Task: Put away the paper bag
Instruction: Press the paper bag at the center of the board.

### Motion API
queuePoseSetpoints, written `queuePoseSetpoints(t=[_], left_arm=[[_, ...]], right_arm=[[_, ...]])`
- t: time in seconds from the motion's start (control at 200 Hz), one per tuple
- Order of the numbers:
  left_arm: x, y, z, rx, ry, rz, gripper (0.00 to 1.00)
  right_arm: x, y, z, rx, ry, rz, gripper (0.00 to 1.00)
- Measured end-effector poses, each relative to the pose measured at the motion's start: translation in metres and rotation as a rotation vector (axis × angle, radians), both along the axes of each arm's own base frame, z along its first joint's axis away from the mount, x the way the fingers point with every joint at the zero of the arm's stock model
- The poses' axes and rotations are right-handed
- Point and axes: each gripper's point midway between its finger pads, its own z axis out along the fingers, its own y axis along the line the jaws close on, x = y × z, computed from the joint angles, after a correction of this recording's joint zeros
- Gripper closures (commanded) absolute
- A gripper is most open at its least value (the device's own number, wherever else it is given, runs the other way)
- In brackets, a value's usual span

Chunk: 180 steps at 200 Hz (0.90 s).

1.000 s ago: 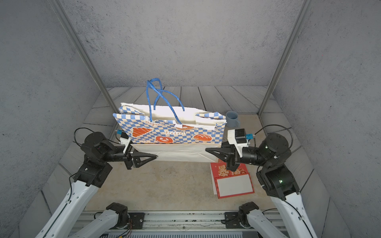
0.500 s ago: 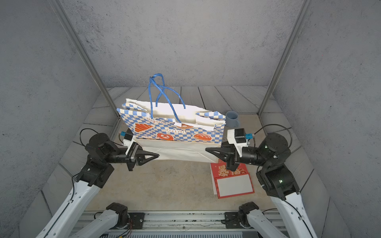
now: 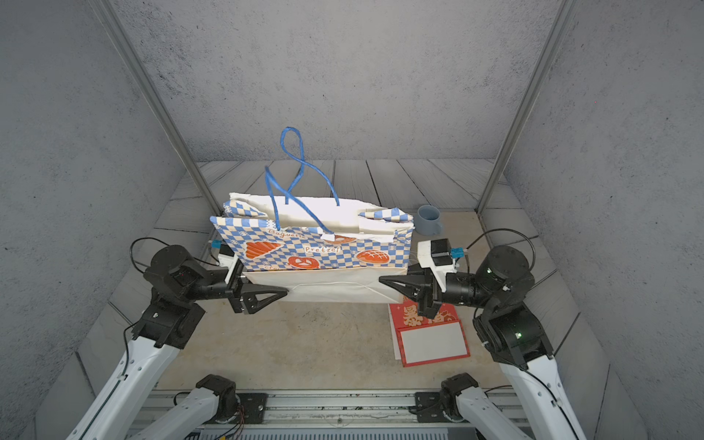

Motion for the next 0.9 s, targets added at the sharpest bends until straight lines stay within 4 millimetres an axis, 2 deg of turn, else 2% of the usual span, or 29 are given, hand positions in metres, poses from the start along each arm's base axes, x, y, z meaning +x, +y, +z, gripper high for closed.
queuePoseSetpoints(t=[0.125, 0.22, 0.44, 0.5, 0.54, 0.57, 0.621, 0.686, 0.751, 0.871, 0.901], left_arm=[[-0.003, 0.002, 0.022, -0.034, -0.068, 0.008, 0.72], [-0.006, 0.003, 0.034, -0.052, -0.101, 0.006, 1.0], [-0.006, 0.002, 0.037, -0.055, -0.112, -0.004, 1.0], [-0.006, 0.002, 0.037, -0.055, -0.11, -0.002, 0.74], [-0.005, 0.002, 0.038, -0.057, -0.115, 0.005, 0.61], [-0.005, 0.002, 0.038, -0.059, -0.112, 0.01, 0.56], [-0.005, 0.003, 0.04, -0.061, -0.119, 0.017, 0.55], [-0.005, 0.003, 0.041, -0.064, -0.121, 0.021, 0.56], [-0.007, 0.004, 0.045, -0.067, -0.132, 0.023, 0.64], [-0.012, 0.005, 0.055, -0.073, -0.169, 0.018, 0.95], [-0.014, 0.006, 0.058, -0.075, -0.181, 0.015, 1.0]], right_arm=[[0.001, 0.0, -0.003, -0.004, 0.007, 0.0, 1.0], [0.002, 0.001, -0.006, -0.008, 0.012, 0.001, 1.0], [0.003, 0.001, -0.006, -0.009, 0.006, 0.0, 1.0], [0.004, 0.001, -0.006, -0.01, 0.006, 0.0, 1.0], [0.004, 0.001, -0.007, -0.011, 0.005, 0.001, 1.0], [0.004, 0.002, -0.007, -0.012, 0.008, 0.001, 1.0], [0.004, 0.002, -0.008, -0.014, 0.012, 0.003, 1.0], [0.004, 0.002, -0.009, -0.015, 0.015, 0.003, 1.0], [0.005, 0.002, -0.01, -0.016, 0.017, 0.003, 1.0], [0.005, 0.002, -0.01, -0.017, 0.02, 0.003, 1.0], [0.005, 0.002, -0.01, -0.017, 0.019, 0.003, 1.0]])
